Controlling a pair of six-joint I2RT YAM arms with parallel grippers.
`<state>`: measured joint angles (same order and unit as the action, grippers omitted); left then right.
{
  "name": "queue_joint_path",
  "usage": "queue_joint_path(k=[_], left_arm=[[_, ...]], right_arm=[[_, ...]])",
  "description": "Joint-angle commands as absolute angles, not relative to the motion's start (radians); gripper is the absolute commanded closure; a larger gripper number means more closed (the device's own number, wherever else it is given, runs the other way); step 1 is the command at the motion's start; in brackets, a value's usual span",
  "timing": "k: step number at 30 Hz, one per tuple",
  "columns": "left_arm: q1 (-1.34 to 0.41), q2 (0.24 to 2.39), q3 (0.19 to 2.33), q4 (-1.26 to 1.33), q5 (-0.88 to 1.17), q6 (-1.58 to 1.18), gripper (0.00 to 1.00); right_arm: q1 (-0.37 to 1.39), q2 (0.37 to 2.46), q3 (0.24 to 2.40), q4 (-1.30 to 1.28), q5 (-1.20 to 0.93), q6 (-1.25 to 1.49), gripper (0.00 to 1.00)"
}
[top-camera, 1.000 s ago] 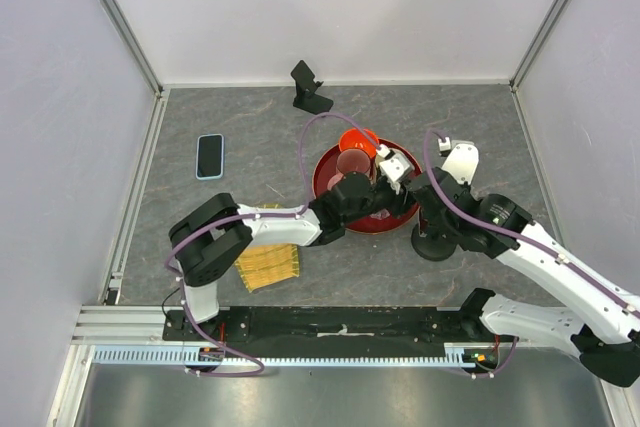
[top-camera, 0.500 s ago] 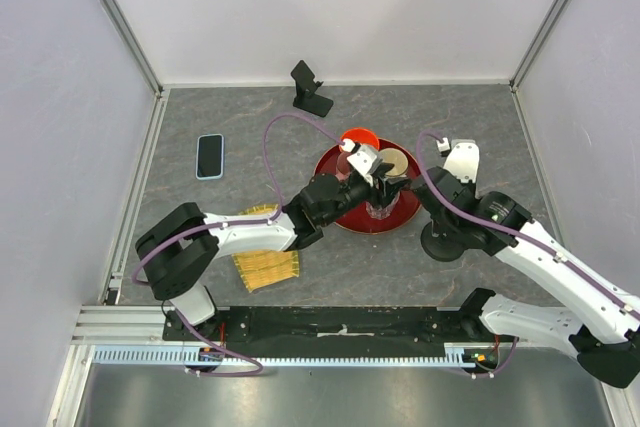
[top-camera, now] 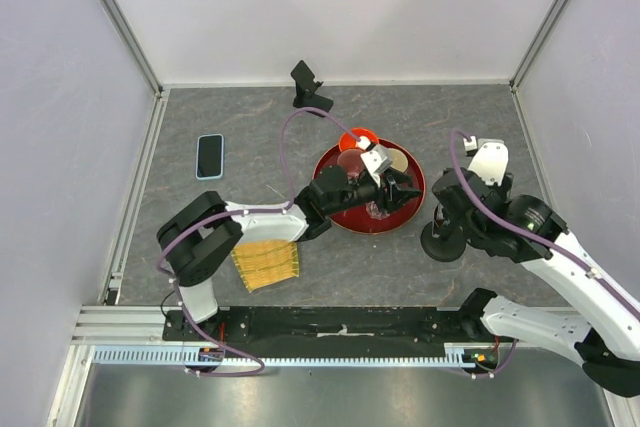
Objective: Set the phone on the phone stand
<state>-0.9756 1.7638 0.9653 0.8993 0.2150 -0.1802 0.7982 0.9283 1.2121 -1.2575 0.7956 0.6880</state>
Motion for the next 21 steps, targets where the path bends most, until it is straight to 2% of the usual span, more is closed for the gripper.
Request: queue_joint_path(k=[1, 7, 9, 11, 13, 16, 19, 21], left_arm=[[-0.957, 1.838, 1.061, 0.939, 0.480, -0.258, 0.49], [-0.956, 1.867, 1.082, 0.931, 0.546, -0.250, 0.51], [-0.956, 1.862, 1.080, 0.924, 0.538, -0.242, 0.51], [-0.956, 1.867, 1.083, 0.919, 0.541, -0.242, 0.52], [-0.957, 1.874, 1.088, 0.926, 0.551, -0.251, 0.52], [-0.957, 1.885, 1.095, 0.933, 0.571, -0.261, 0.52], [-0.956, 1.887, 1.095, 0.940, 0.589, -0.261, 0.52], [-0.957, 1.885, 1.094, 0.943, 0.600, -0.259, 0.52]], right_arm=[[0.792, 0.920, 1.276, -1.413, 0.833, 0.791, 0.25], [0.770, 0.930, 1.259, -1.457, 0.839, 0.824, 0.28], [0.769, 0.927, 1.262, -1.459, 0.833, 0.830, 0.34], [0.769, 0.919, 1.264, -1.459, 0.850, 0.831, 0.48], [0.770, 0.905, 1.267, -1.453, 0.862, 0.842, 0.50], [0.769, 0.856, 1.240, -1.349, 0.835, 0.752, 0.48], [0.770, 0.795, 1.198, -1.219, 0.747, 0.617, 0.37], [0.769, 0.761, 1.180, -1.168, 0.709, 0.562, 0.35]])
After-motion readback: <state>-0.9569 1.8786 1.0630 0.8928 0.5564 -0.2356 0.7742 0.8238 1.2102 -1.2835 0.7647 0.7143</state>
